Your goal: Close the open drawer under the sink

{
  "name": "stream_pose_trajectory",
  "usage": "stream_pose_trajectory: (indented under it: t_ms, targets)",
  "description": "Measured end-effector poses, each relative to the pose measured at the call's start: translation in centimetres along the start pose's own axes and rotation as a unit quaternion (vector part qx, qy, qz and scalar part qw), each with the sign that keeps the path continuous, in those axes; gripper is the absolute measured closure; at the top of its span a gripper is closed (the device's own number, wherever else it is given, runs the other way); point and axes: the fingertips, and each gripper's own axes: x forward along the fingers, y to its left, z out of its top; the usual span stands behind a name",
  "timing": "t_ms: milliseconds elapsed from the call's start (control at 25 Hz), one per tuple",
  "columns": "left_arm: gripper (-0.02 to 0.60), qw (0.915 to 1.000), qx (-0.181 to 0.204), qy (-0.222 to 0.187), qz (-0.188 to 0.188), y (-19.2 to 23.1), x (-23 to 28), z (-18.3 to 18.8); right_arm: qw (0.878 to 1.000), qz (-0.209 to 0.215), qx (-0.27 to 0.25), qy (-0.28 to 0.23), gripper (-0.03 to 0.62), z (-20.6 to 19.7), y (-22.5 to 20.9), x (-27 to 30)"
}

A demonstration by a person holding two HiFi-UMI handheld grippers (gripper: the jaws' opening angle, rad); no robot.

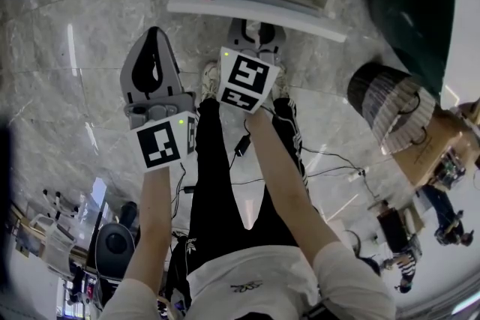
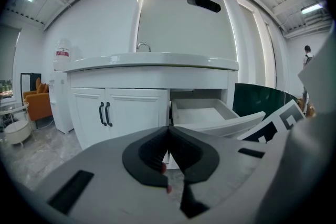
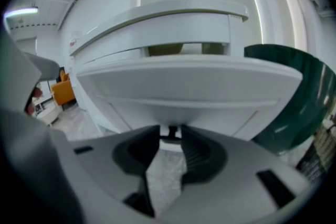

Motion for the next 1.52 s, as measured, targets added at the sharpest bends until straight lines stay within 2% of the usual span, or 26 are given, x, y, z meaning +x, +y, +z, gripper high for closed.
stream_pose_trajectory:
  t_ms: [280, 600, 880, 1040, 1440, 1480, 1520]
  targets:
    - [0.560, 1.0000, 0.004, -0.006, -0.004, -0.5, 0.4, 1.0, 1.000, 0.015, -0.012, 0.005, 0.451, 0.1, 0.2, -0.2]
    - [0.560, 0.9995, -0.005, -0.026, 0.015, -0.8, 0.8, 3.4, 0.999, 0.033, -0.018, 0.038, 0.454, 0.7, 0.0, -1.1]
    - [0.560, 0.9981, -0.020, -0.044, 0.039, -1.1, 0.5, 5.4, 0.997, 0.065, -0.048, 0.008, 0.459, 3.9, 0.1, -3.2]
    - [0.560, 0.9975, -0.023, -0.049, 0.046, -1.1, 0.3, 6.0, 0.996, 0.071, -0.048, -0.002, 0.462, 5.8, 0.5, -3.1]
    - [0.560, 0.9972, -0.030, -0.036, 0.059, -0.8, -0.3, 4.6, 0.996, 0.077, -0.047, -0.009, 0.471, 6.8, 0.1, -3.4]
    - [0.560, 0.9972, -0.032, -0.035, 0.058, -0.8, -0.3, 4.5, 0.996, 0.075, -0.041, -0.014, 0.478, 7.4, 0.0, -3.7]
    - [0.560, 0.9973, -0.034, -0.034, 0.056, -0.9, -0.2, 4.3, 0.997, 0.072, -0.035, -0.019, 0.569, 8.1, 0.1, -3.9]
